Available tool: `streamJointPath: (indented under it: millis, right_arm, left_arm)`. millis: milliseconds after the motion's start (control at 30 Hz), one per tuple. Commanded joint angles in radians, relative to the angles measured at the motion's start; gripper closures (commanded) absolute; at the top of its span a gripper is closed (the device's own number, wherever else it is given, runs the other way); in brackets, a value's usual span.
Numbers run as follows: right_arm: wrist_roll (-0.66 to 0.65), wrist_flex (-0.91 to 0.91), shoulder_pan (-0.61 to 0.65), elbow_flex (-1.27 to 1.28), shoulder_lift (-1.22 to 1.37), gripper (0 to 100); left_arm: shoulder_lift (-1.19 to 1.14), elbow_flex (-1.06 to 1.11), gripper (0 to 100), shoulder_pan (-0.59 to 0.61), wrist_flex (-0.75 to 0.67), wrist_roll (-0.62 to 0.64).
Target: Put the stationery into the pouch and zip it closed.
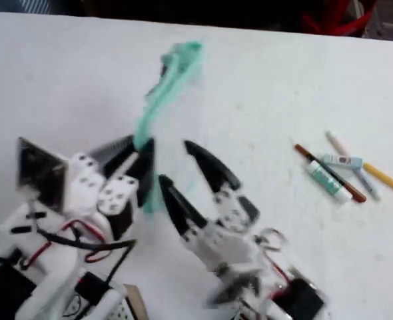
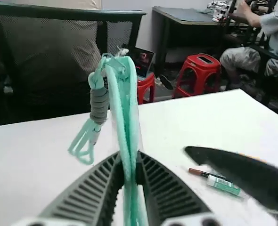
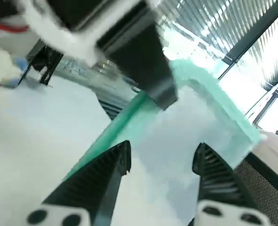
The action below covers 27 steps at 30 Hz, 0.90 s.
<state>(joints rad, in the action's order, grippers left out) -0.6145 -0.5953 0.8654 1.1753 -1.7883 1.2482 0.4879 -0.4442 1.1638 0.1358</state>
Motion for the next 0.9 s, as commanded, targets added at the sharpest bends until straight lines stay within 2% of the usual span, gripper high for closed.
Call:
streamJointPath:
  millis: [0, 100, 200, 300, 433, 567, 733, 867]
  right_arm:
    - [0.094, -0.099, -0.077, -0.204, -0.007, 78.5]
    - [0.236, -0.105, -0.237, -0.308, 0.050, 78.6]
    - [0.416, -0.110, -0.395, -0.376, 0.162, 78.6]
    - [0.528, -0.159, -0.478, -0.457, 0.306, 78.6]
    - [0.597, -0.302, -0.473, -0.628, 0.529, 78.6]
    - [0.609, -0.447, -0.415, -0.832, 0.773, 78.7]
    - [0.609, -0.616, -0.346, -1.103, 1.064, 78.7]
    - [0.601, -0.691, -0.294, -1.341, 1.270, 78.7]
  left_arm:
    - [0.002, -0.003, 98, 0.062, -0.029, -0.017]
    - [0.007, 0.052, 98, 0.065, -0.029, -0.038]
    - [0.008, 0.152, 98, 0.035, -0.032, -0.129]
    - [0.012, 0.244, 98, 0.012, -0.029, -0.181]
    - [0.107, 0.367, 98, 0.008, -0.006, -0.203]
    - [0.308, 0.459, 98, 0.007, 0.052, -0.210]
    - [0.558, 0.580, 98, 0.015, 0.057, -0.321]
    - [0.570, 0.611, 98, 0.008, 0.064, -0.328]
